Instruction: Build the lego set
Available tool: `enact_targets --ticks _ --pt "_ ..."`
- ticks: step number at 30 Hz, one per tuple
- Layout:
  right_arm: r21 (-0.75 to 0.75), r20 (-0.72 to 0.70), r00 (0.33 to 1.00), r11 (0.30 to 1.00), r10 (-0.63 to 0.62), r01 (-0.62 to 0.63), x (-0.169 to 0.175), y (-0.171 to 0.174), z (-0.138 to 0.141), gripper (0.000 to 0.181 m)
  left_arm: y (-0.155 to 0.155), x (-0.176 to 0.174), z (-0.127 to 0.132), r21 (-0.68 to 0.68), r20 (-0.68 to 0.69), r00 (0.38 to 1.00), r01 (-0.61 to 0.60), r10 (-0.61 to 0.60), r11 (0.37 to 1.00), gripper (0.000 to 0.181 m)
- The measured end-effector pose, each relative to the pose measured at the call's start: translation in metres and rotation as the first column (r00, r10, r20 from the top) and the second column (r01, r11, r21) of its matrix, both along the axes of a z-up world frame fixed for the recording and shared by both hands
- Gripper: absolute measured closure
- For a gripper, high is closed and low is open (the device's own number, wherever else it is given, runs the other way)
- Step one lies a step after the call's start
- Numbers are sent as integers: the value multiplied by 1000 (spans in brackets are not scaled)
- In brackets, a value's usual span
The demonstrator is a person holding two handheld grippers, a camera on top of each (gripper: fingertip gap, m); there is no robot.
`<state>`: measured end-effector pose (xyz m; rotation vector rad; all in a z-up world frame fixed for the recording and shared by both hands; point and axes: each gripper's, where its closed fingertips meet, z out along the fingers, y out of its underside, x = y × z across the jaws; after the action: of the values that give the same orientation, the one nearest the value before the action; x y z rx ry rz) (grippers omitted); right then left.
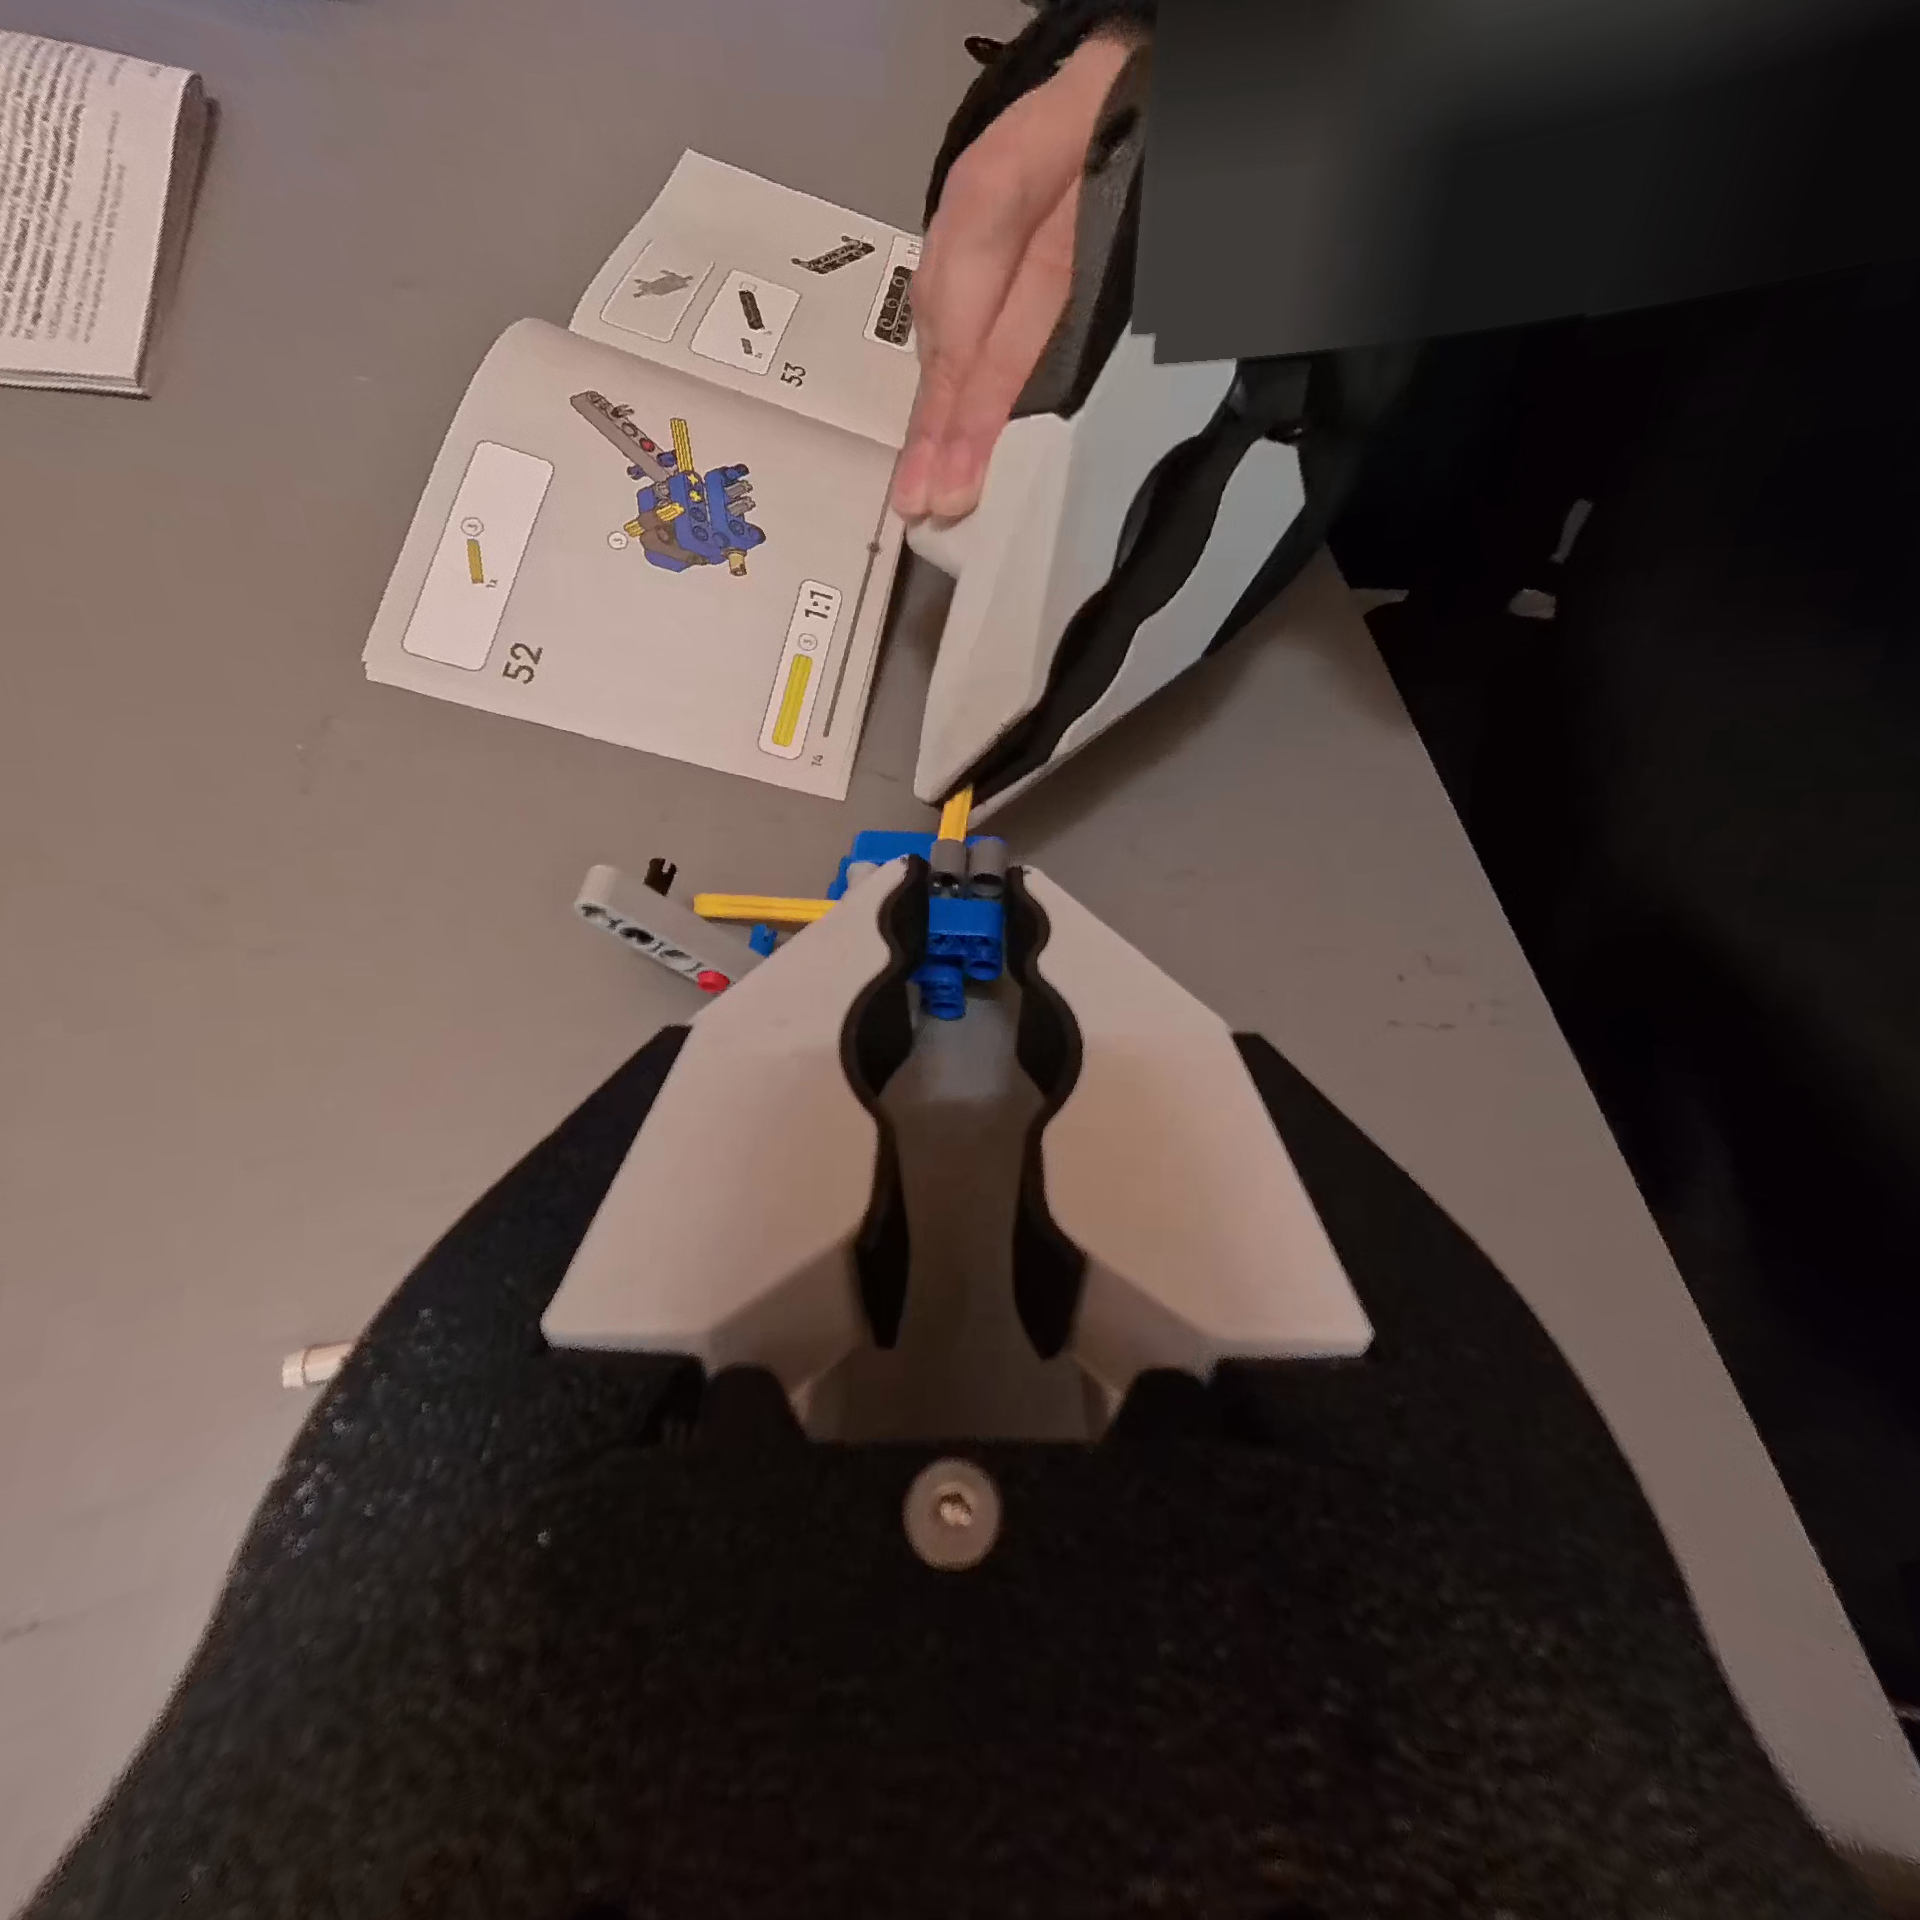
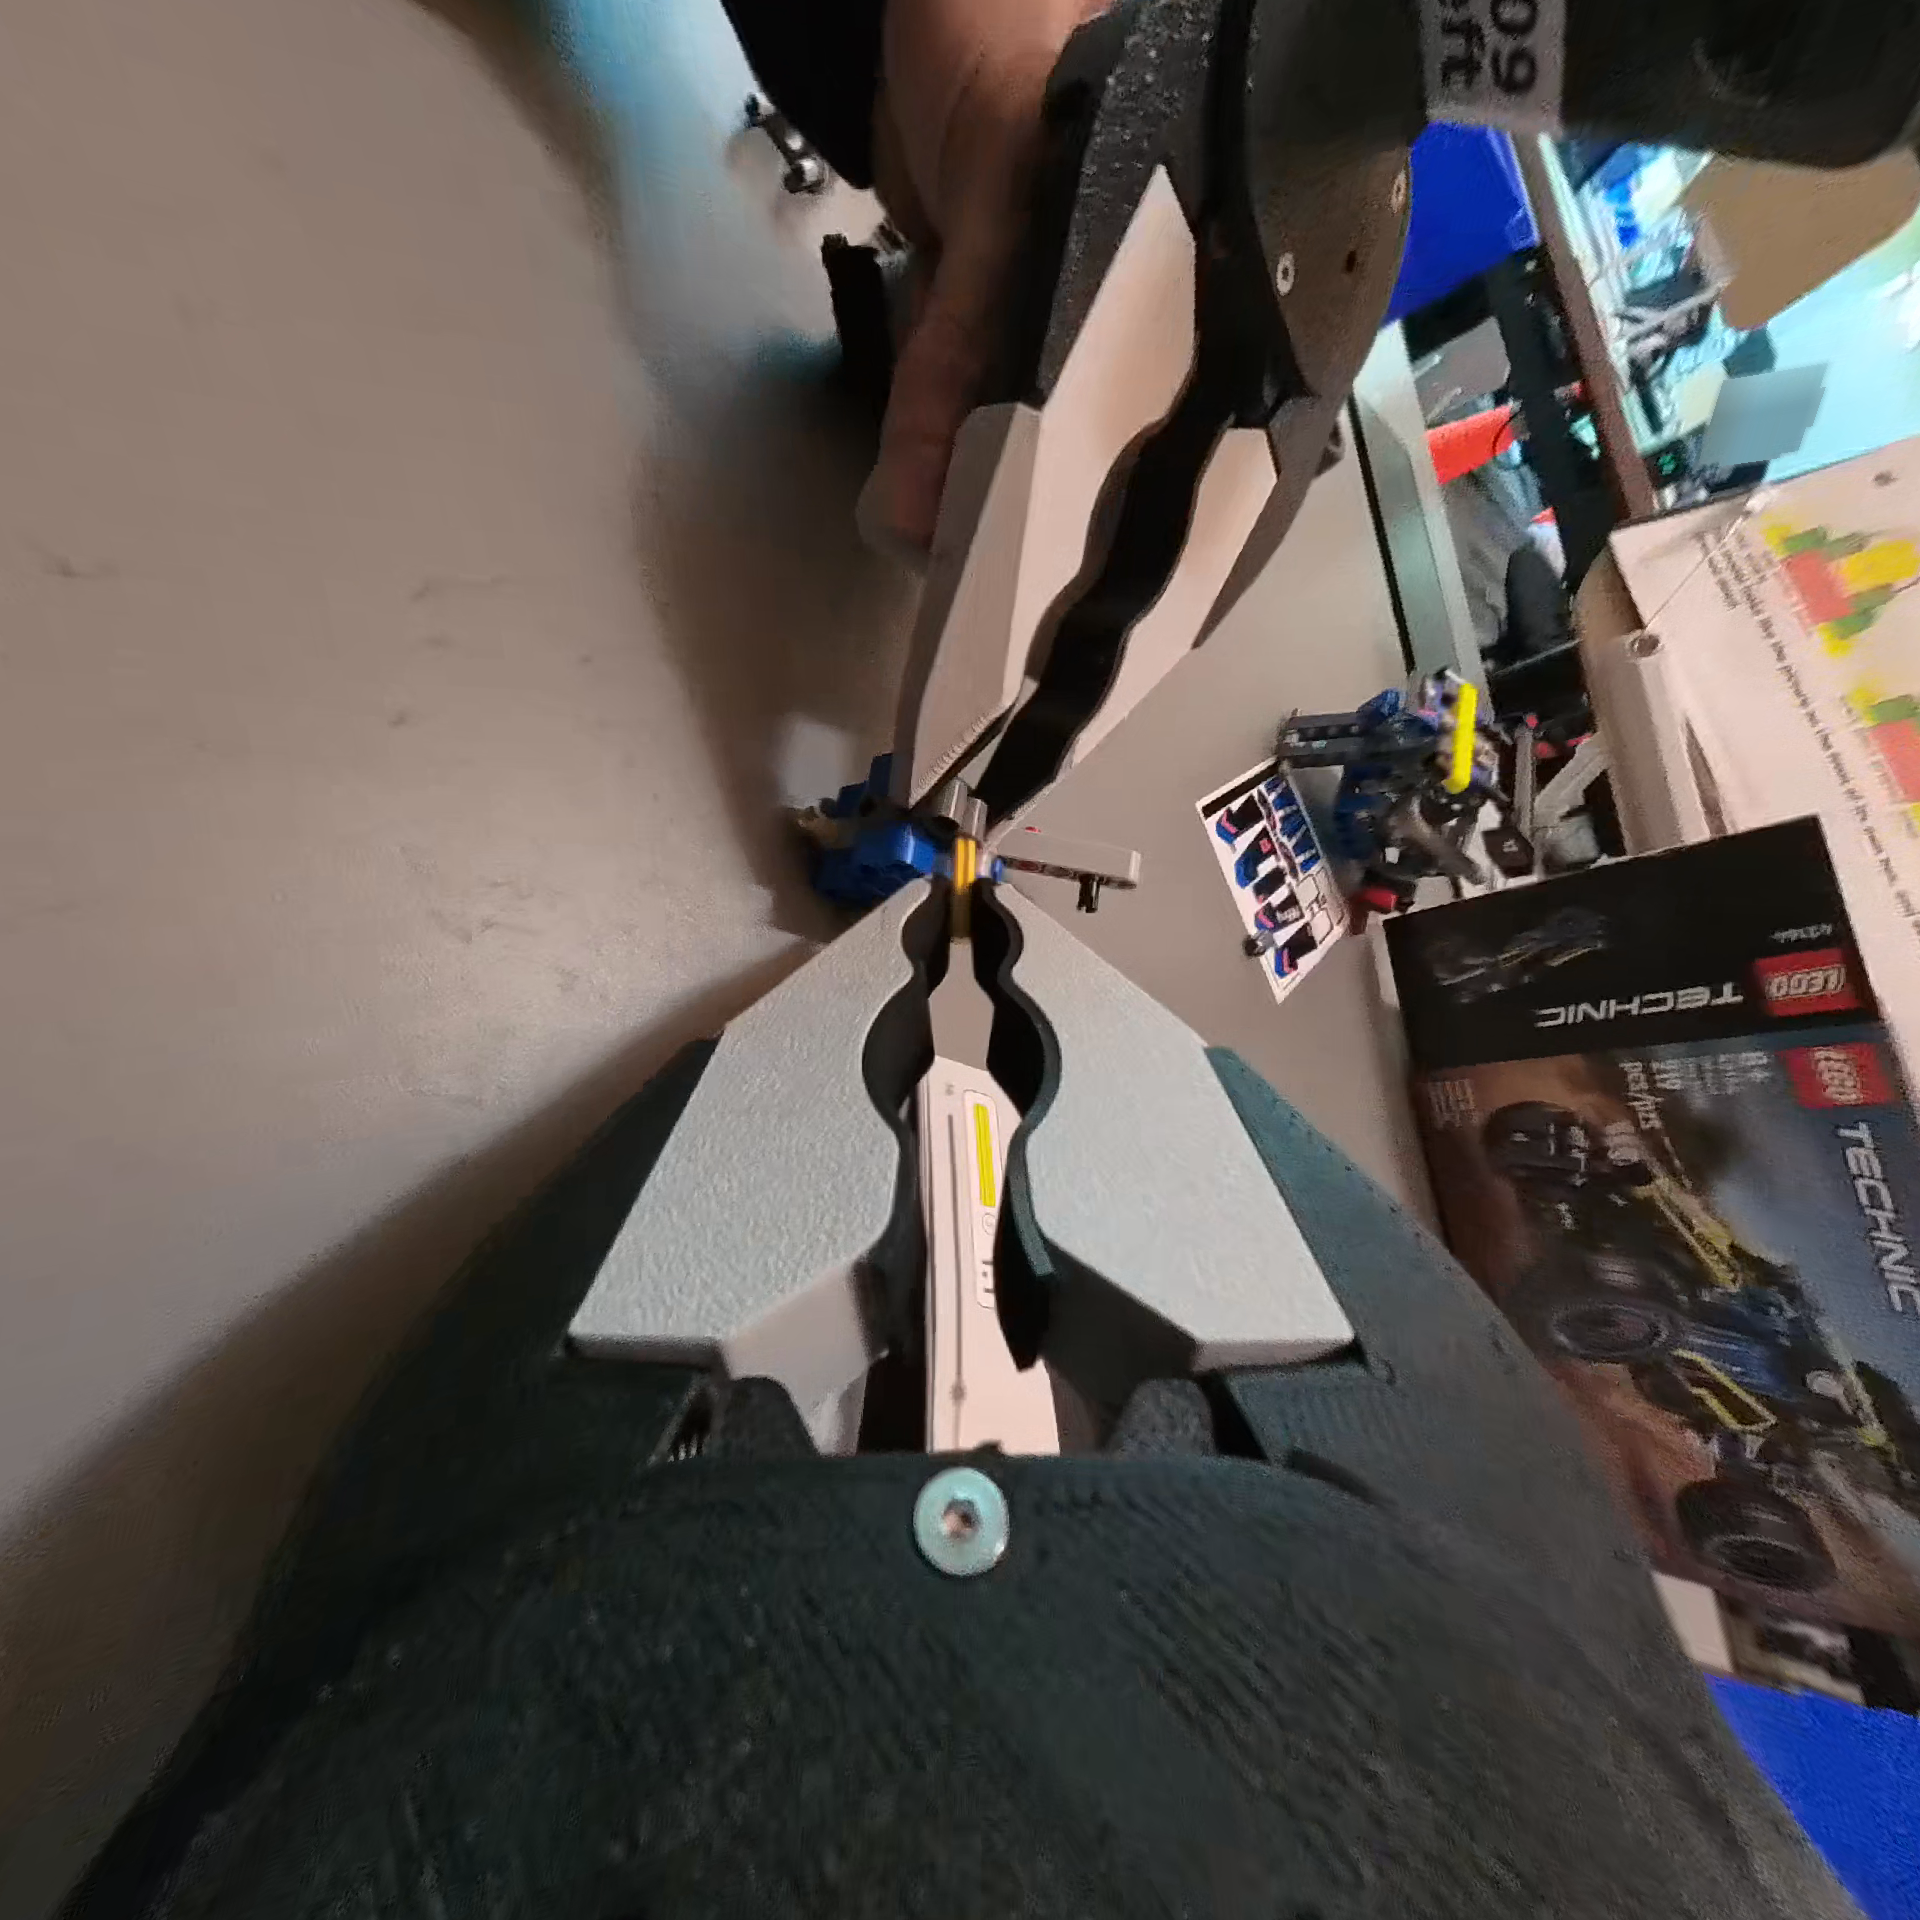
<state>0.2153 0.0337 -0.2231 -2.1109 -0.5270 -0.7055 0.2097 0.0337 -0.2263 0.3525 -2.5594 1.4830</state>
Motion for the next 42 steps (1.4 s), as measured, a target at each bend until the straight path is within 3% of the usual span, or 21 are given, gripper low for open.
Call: enact_targets --ticks 7,13,21,23,26,28,37,42 --pt "-51 188 982 999 -6 16 2 2 0 177 2 1 0 1 1 1000 -10 10 1000 170" --pt "-72 19 999 997 -35 36 1 2 0 178 1 0 0 35 96 995 6 -10 999 170" --pt "-154 325 945 988 29 23 4 3 2 177 2 1 0 7 29 1000 -10 10 1000 170" --pt "-144 281 960 989 13 29 5 3 1 176 2 2 0 9 45 999 -11 11 1000 170" --pt "-67 34 999 997 -22 25 6 2 0 178 1 3 0 18 51 999 -19 18 1000 170" --pt "-17 -46 999 1000 -16 16 5 1 0 178 1 4 0 18 46 999 -26 25 999 170" --pt "-21 -24 999 999 -31 31 11 -2 -3 173 1 3 0 7 42 998 -37 37 999 170" --pt "-16 -14 1000 1000 9 -9 4 1 -2 181 1 2 0 6 40 999 -35 34 999 170"
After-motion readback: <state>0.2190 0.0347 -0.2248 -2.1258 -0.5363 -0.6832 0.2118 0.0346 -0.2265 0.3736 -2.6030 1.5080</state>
